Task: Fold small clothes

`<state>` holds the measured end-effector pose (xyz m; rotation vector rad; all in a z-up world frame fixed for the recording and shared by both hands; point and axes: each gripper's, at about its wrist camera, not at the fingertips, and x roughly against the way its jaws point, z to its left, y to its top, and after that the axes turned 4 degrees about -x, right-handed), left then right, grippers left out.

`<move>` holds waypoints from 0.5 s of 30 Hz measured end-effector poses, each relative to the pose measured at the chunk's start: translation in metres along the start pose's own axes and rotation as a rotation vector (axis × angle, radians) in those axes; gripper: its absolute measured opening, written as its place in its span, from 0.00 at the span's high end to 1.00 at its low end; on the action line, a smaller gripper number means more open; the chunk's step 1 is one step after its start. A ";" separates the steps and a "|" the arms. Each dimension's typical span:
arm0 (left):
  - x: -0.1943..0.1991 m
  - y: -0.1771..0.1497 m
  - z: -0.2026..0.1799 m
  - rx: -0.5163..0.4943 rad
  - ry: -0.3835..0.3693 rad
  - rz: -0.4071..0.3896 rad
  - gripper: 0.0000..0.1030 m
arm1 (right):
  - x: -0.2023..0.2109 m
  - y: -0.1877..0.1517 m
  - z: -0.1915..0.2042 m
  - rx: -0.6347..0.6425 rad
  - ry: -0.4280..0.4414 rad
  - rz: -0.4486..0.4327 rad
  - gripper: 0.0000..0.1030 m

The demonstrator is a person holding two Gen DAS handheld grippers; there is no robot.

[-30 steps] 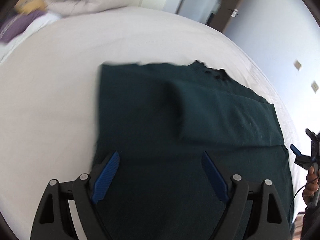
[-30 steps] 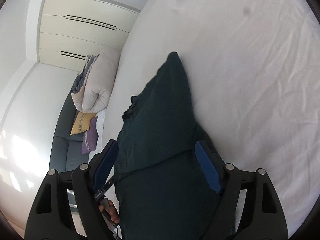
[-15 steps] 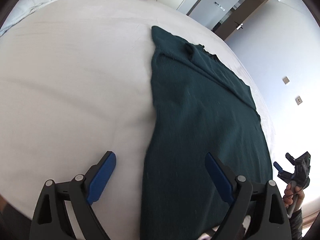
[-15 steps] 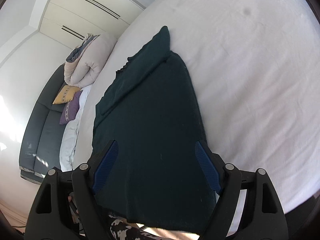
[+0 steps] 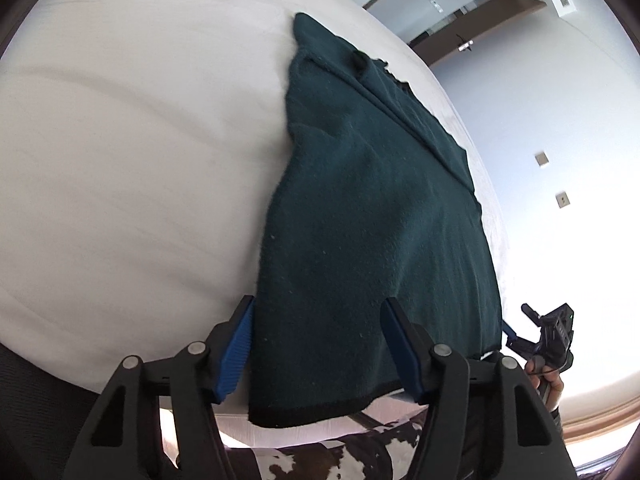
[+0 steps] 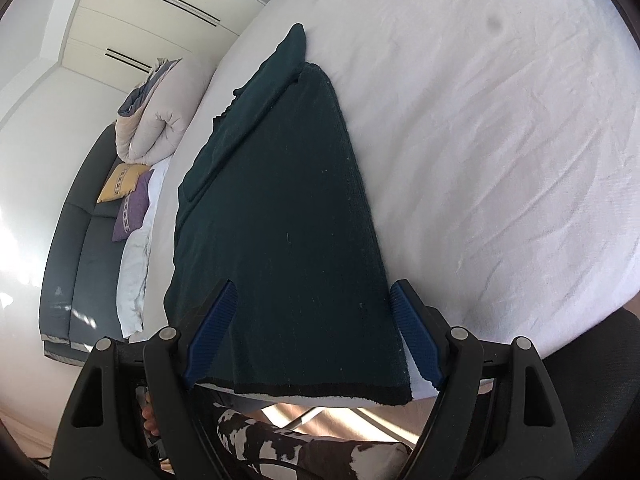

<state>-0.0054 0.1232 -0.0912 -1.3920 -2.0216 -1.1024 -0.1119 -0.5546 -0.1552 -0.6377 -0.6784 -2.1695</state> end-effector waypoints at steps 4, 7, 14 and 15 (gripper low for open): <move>-0.007 -0.001 -0.004 -0.007 -0.004 0.030 0.64 | 0.013 0.002 -0.007 -0.024 -0.017 -0.009 0.24; -0.010 -0.002 0.002 0.021 -0.020 0.045 0.77 | 0.019 0.006 -0.015 -0.048 -0.028 0.016 0.24; -0.014 -0.003 0.010 0.073 -0.079 0.071 0.82 | 0.017 0.005 -0.034 -0.100 -0.015 0.128 0.24; -0.015 -0.004 0.009 0.071 -0.080 0.074 0.82 | 0.015 0.004 -0.033 -0.100 -0.014 0.139 0.24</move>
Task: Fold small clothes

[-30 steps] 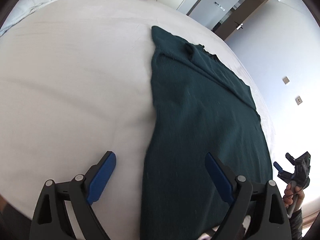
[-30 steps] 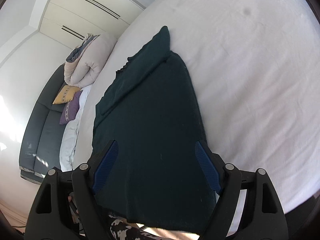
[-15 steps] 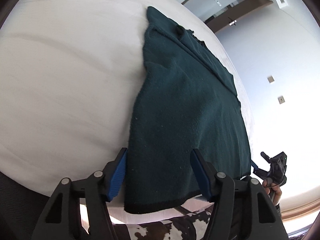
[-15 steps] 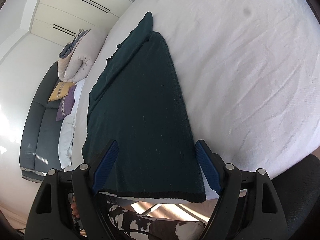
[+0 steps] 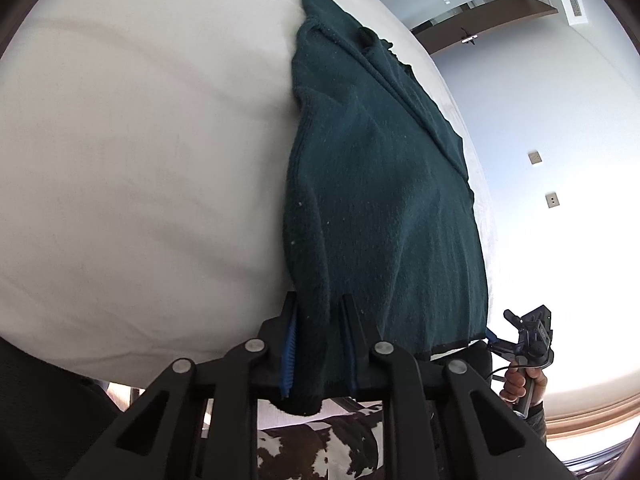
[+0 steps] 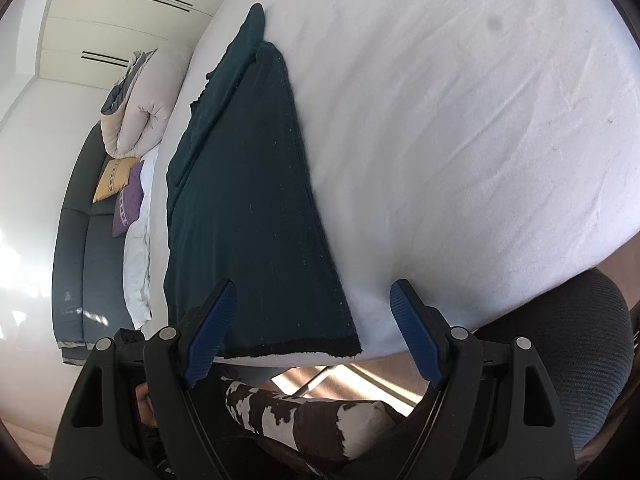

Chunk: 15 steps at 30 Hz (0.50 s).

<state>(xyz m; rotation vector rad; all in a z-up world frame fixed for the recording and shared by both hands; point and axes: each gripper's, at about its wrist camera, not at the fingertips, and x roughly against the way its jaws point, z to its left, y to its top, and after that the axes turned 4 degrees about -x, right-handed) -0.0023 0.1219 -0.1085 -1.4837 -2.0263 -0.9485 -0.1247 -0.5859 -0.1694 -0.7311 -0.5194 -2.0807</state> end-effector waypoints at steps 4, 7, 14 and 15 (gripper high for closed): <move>-0.001 -0.002 0.001 0.005 -0.011 0.011 0.82 | -0.010 -0.002 0.004 0.006 0.019 0.064 0.24; -0.001 -0.003 0.006 0.027 -0.028 0.009 0.82 | -0.016 -0.003 0.005 0.012 0.015 0.077 0.24; 0.003 -0.005 0.014 0.056 -0.060 0.002 0.88 | -0.016 -0.001 -0.004 -0.027 0.065 0.073 0.32; 0.004 -0.005 0.015 0.065 -0.068 0.000 0.89 | -0.015 -0.002 -0.006 -0.034 0.074 0.072 0.35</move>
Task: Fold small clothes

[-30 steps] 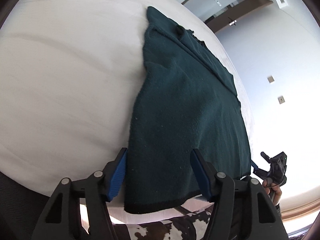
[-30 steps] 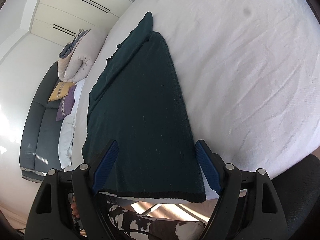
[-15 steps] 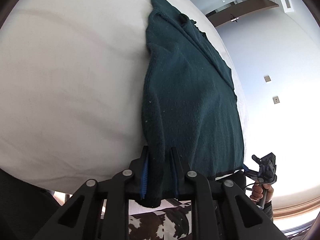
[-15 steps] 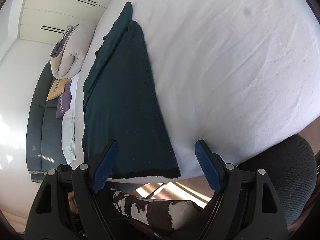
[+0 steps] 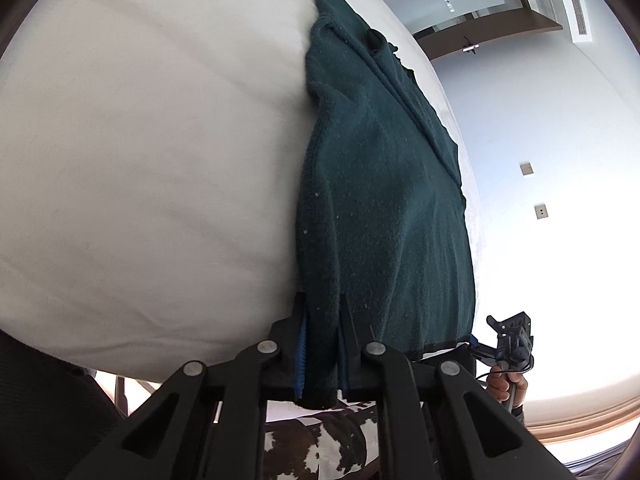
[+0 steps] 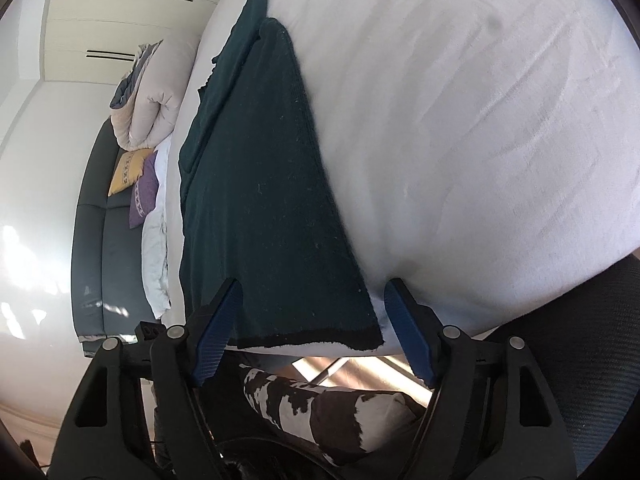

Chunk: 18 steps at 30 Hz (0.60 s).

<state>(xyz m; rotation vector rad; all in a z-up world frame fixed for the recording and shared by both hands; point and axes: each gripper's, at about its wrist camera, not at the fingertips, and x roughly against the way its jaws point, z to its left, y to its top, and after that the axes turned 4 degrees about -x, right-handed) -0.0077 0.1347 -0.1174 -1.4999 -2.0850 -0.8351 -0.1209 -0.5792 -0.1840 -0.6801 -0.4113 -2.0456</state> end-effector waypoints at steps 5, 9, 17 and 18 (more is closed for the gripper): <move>0.001 0.000 0.004 0.030 -0.032 -0.008 0.90 | -0.002 -0.002 -0.010 -0.040 0.025 0.003 0.70; 0.004 -0.001 0.007 0.054 -0.063 -0.020 0.90 | -0.005 -0.006 -0.015 -0.054 0.049 -0.006 0.72; 0.011 0.001 0.011 0.084 -0.079 -0.054 0.90 | 0.000 -0.007 -0.013 -0.043 0.058 -0.056 0.91; 0.010 0.001 0.010 0.084 -0.076 -0.055 0.90 | 0.002 -0.006 -0.011 -0.040 0.057 -0.065 0.91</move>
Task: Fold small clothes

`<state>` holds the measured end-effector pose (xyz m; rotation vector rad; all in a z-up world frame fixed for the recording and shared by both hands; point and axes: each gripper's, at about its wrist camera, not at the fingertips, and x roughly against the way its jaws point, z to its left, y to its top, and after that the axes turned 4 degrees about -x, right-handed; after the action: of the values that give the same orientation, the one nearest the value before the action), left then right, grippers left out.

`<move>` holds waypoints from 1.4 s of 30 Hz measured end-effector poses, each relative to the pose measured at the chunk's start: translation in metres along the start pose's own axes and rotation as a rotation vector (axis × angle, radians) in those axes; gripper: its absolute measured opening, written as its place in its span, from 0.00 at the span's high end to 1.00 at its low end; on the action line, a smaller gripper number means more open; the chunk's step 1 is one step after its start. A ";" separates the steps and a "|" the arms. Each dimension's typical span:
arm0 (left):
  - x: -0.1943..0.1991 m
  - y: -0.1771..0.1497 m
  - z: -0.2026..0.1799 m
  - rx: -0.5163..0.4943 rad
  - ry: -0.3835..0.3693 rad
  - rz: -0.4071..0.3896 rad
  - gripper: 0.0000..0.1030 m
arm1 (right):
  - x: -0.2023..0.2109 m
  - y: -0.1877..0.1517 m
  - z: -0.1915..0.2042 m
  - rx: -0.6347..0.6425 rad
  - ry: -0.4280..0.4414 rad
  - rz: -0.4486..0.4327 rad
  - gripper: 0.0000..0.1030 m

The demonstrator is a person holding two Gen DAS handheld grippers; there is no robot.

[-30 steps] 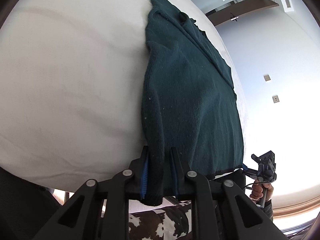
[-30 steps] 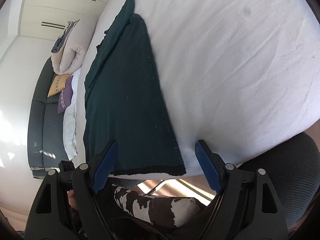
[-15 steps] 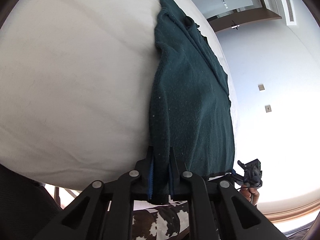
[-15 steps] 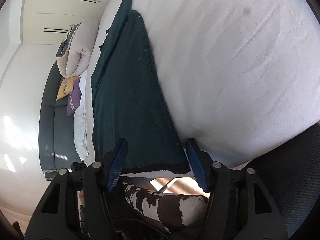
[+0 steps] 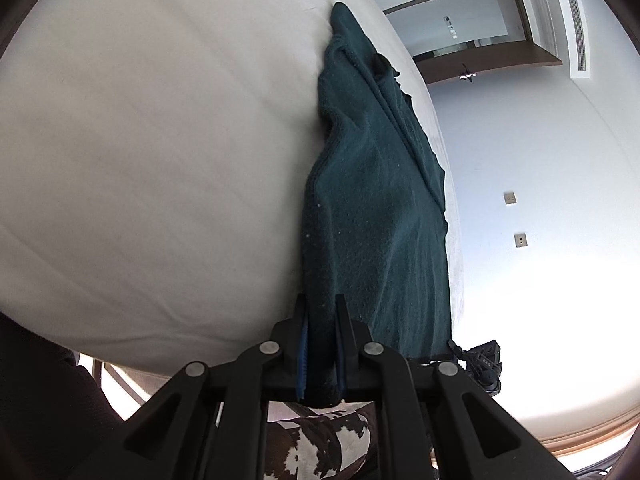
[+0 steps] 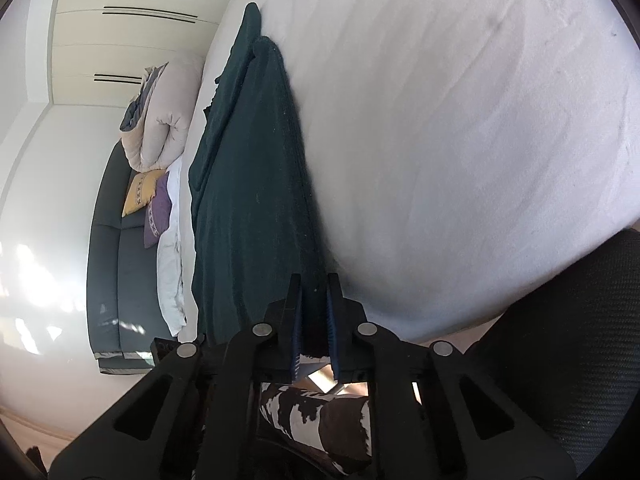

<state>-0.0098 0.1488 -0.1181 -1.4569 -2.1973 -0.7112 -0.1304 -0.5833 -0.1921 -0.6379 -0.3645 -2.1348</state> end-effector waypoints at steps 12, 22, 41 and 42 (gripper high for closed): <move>0.011 -0.001 0.001 0.051 -0.044 -0.047 0.30 | 0.025 0.005 0.010 0.026 0.028 -0.062 0.93; 0.002 -0.008 -0.014 0.000 0.016 0.009 0.22 | 0.045 0.015 -0.002 -0.014 0.018 -0.102 0.98; -0.018 -0.019 -0.019 -0.060 0.109 0.103 0.71 | 0.007 0.001 0.018 0.123 -0.132 0.102 0.33; -0.018 -0.019 -0.018 -0.055 0.104 0.102 0.72 | 0.007 0.001 0.018 0.123 -0.132 0.102 0.34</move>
<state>-0.0200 0.1187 -0.1181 -1.5124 -2.0254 -0.7990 -0.1271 -0.5797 -0.1731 -0.7134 -0.5201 -1.9620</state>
